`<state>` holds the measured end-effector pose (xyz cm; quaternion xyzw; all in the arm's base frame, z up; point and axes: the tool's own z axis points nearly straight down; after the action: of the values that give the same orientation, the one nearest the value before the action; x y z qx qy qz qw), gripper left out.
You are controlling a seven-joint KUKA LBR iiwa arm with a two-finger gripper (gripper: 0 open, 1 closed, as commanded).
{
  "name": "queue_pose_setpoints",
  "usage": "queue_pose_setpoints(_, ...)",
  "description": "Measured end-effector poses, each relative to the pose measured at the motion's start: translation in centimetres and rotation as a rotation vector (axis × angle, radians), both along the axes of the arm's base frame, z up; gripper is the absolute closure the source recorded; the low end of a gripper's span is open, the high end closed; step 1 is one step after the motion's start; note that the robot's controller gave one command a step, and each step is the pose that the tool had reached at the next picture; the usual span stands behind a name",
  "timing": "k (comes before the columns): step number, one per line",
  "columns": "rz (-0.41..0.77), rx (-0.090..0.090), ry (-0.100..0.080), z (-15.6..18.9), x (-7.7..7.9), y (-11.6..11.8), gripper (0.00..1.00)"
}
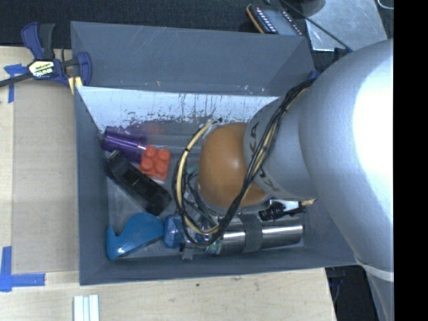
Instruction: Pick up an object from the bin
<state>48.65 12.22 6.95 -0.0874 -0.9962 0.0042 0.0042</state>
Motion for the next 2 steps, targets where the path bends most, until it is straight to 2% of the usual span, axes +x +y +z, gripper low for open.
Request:
queue_pose_setpoints(1, 0.195, 0.009, 0.0, 0.6, 0.36, -0.8, 1.0)
queue_pose_setpoints(2, 0.194, 0.009, 0.0, 0.59, 0.36, -0.79, 1.0)
